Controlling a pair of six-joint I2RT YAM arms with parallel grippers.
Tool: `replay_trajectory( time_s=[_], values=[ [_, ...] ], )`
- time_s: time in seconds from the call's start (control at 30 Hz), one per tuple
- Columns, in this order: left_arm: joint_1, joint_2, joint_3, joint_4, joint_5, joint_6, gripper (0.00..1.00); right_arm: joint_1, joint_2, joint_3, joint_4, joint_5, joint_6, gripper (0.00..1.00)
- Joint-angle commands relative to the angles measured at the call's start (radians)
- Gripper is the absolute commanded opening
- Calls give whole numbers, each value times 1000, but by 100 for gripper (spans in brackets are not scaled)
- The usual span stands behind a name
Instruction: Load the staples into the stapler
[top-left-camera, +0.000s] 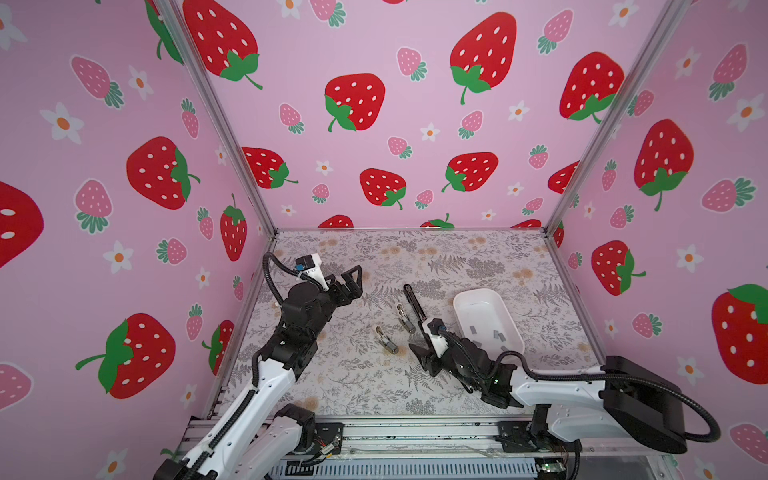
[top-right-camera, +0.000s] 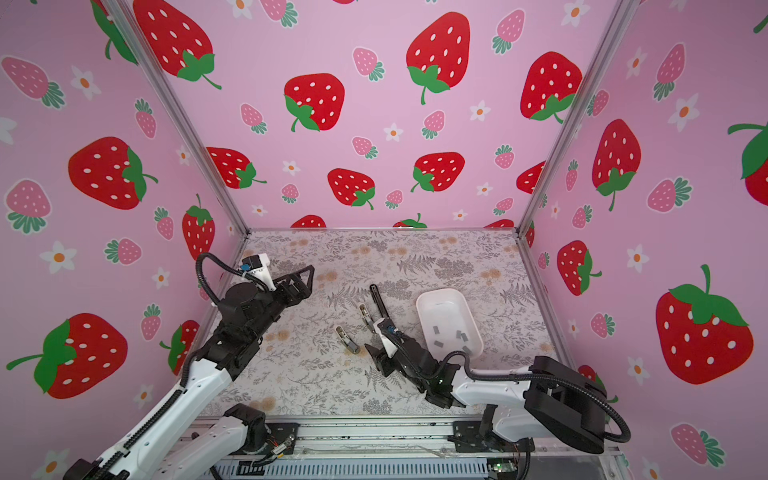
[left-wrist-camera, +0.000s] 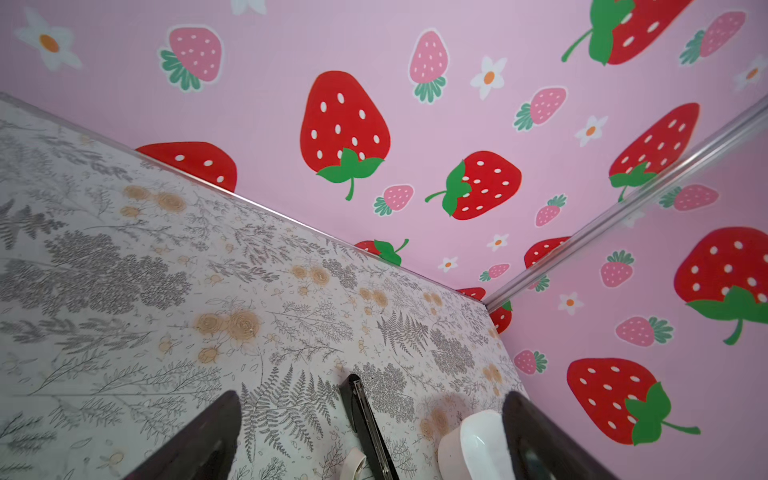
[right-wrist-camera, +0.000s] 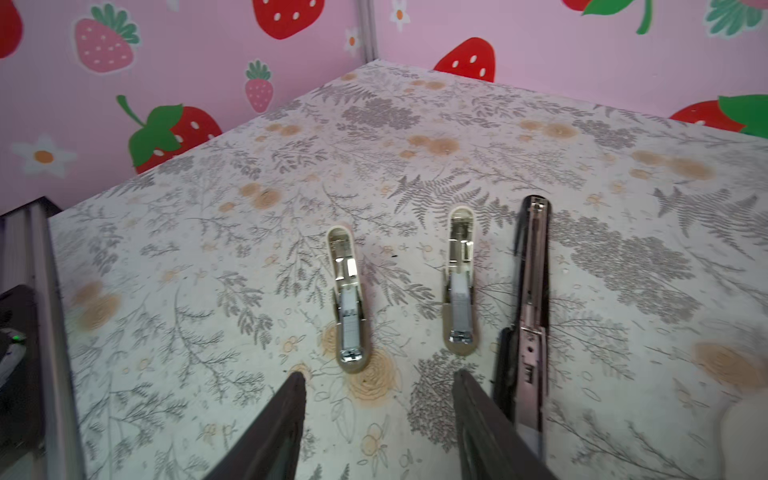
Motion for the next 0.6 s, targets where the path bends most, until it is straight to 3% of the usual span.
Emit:
replay_trajectory(
  time_s=[0.0,0.1,0.17,0.57],
  values=[
    [43,-5,38,-231,7,-93,99,21,87,23,79,-87,34,60],
    [54,-18,16,-191,208,-2,99,33,169,53,83,-86,54,63],
    [51,-33,-18,-149,272,11,99,33,220,61,103,-82,59,64],
    [55,31,-35,-186,295,12,99,34,480,183,52,9,22,72]
  ],
)
